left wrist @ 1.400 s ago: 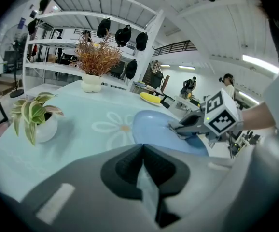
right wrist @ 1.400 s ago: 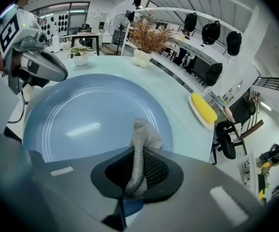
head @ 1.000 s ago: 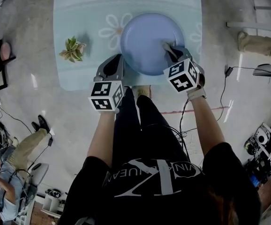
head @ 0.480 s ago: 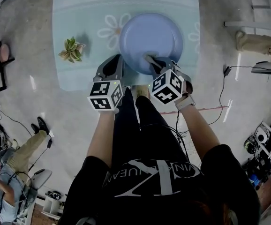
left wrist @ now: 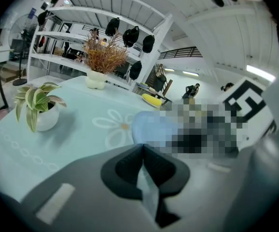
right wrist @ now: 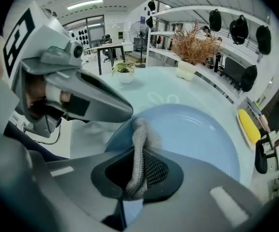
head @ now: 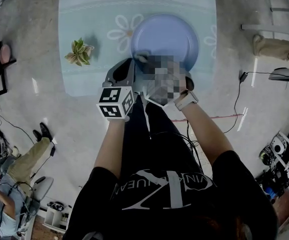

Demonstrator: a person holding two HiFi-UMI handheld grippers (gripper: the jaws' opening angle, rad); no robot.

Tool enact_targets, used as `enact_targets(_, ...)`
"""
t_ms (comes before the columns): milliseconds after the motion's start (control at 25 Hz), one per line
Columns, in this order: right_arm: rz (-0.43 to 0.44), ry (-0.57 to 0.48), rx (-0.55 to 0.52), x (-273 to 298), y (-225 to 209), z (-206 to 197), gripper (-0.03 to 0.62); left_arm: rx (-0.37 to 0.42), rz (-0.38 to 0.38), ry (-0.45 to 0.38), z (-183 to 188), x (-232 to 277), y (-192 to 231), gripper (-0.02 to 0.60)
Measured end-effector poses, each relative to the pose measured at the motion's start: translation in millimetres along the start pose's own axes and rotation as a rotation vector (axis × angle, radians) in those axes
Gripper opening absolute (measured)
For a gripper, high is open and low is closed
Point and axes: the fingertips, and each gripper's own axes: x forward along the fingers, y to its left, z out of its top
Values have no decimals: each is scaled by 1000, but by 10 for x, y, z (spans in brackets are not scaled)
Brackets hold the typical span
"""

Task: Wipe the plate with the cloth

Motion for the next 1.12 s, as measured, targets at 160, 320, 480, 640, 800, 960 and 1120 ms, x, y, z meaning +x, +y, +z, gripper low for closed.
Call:
enact_targets(160,-15,-18,-31,95,-134,189,35,57,1,17,1,3,-7,0)
enact_targets(320,-44,-41,-44,141,-309,302,35,87,4,25,15,5,-29,0)
enact_targets(480,-90,-48,-63,205,-546,392,35,87,-2,25,21,7,-22,0)
enact_targets(640,-140,-39,-82,261,-838,439,34,94,-6,30,21,12,-9,0)
enact_targets(800,-203,-20,-89,279,-1138,373,34,87,-12,29,9,26,1,0)
enact_targets(960,-291,22,-107,258,-1436,213,32,88,-18,31,-7,36,17,0)
enact_targets(1120,-345,55,-69,177,-1628,-1,32,84,-17,33,-9,33,20,0)
